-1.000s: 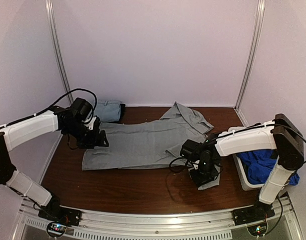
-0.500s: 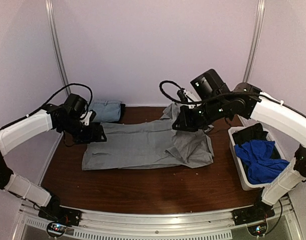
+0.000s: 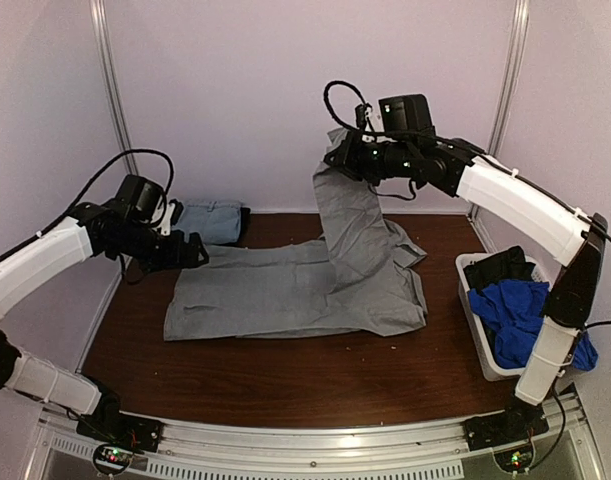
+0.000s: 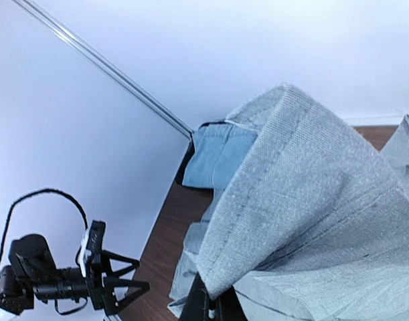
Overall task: Fold and stack the mixed laundry pile
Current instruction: Smooth out the 1/3-folded shirt at the center of the board.
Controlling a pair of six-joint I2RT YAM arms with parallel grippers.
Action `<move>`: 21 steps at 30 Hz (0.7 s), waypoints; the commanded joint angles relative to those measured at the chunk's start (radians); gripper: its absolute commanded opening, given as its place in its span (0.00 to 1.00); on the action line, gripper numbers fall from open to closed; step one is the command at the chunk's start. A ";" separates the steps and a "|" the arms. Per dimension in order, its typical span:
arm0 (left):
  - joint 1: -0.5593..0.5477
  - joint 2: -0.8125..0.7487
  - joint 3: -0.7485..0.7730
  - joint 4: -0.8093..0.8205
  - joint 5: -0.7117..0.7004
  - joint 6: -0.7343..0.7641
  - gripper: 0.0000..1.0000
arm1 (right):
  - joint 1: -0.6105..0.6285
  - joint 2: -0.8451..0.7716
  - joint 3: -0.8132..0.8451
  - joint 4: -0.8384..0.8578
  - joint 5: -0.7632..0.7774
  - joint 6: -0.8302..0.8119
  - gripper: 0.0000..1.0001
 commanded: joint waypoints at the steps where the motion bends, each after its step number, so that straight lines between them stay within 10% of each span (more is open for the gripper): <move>1: 0.004 0.036 0.008 0.045 0.024 0.036 0.97 | -0.041 0.062 0.124 0.083 0.010 0.009 0.00; 21: -0.206 0.393 0.031 0.205 0.242 0.087 0.42 | -0.175 -0.075 -0.392 -0.056 -0.175 -0.054 0.00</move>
